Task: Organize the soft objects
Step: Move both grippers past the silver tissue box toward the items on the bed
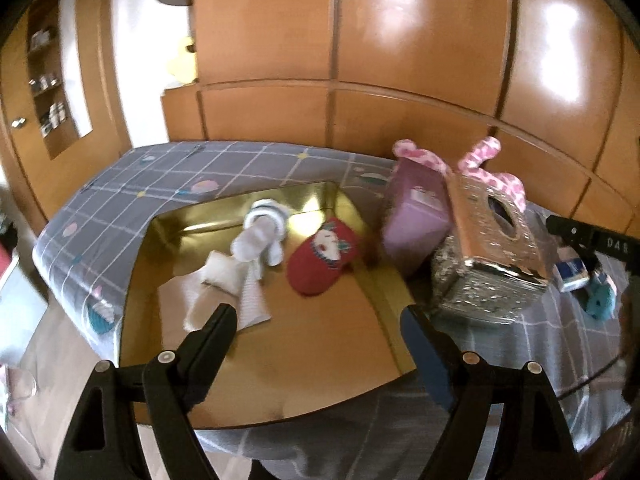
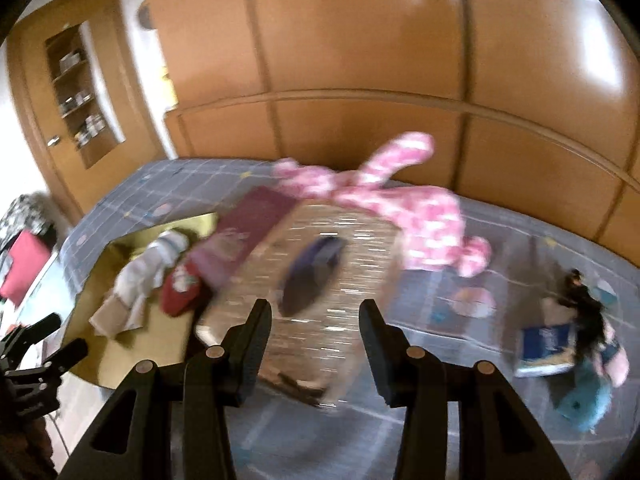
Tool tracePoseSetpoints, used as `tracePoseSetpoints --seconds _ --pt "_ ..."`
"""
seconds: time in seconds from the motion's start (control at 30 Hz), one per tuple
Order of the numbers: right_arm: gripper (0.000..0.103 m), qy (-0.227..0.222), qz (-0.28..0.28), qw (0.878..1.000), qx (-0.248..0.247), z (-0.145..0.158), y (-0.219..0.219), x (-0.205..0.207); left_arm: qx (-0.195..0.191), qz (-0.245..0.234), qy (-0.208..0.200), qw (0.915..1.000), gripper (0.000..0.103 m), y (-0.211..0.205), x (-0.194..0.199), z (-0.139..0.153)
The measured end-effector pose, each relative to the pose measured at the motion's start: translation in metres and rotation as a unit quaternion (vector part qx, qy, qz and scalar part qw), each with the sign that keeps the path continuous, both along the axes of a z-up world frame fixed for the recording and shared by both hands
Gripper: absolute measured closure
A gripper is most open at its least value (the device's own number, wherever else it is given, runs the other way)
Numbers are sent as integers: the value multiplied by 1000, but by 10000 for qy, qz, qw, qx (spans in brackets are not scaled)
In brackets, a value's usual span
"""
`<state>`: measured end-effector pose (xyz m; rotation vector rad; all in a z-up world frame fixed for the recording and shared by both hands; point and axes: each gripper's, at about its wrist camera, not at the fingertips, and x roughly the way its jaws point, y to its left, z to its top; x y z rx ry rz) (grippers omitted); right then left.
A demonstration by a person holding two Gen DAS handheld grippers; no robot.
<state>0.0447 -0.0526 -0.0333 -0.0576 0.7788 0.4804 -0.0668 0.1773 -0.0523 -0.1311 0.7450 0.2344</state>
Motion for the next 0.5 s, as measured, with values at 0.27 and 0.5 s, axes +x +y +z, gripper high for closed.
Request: tracePoseSetpoints --seconds 0.27,0.5 --pt "57 58 -1220 9925 45 -4 -113 19 193 -660 9 9976 19 -43 20 9" --pt "57 67 -3018 9531 198 -13 -247 29 253 -1539 -27 9878 19 -99 41 18"
